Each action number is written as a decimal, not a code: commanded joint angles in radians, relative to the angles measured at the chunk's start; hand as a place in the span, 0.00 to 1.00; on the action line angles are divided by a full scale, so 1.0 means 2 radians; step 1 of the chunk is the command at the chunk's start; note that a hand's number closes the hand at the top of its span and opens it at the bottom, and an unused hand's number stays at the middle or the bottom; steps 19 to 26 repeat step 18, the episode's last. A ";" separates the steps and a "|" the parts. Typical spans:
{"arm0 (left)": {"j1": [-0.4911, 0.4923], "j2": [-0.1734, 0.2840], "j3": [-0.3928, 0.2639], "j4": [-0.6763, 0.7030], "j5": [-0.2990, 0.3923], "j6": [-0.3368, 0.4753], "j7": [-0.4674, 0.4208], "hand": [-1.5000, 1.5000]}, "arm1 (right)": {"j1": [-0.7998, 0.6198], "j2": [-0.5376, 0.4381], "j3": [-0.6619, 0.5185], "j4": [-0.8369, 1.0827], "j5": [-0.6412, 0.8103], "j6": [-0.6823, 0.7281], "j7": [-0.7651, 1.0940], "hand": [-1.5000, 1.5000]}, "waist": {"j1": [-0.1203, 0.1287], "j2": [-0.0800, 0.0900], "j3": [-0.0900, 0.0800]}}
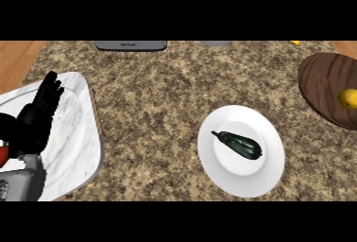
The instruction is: Pick the lemon from the plate and place it in the bowl
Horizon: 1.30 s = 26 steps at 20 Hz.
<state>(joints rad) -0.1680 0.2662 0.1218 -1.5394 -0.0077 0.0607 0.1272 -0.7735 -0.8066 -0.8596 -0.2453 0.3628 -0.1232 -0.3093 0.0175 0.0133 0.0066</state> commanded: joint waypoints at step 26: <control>0.007 -0.005 0.006 0.022 -0.005 -0.013 -0.023 0.50 | 0.209 -0.095 -0.099 0.029 -0.149 0.296 -0.114 0.00 | -0.006 -0.003 -0.001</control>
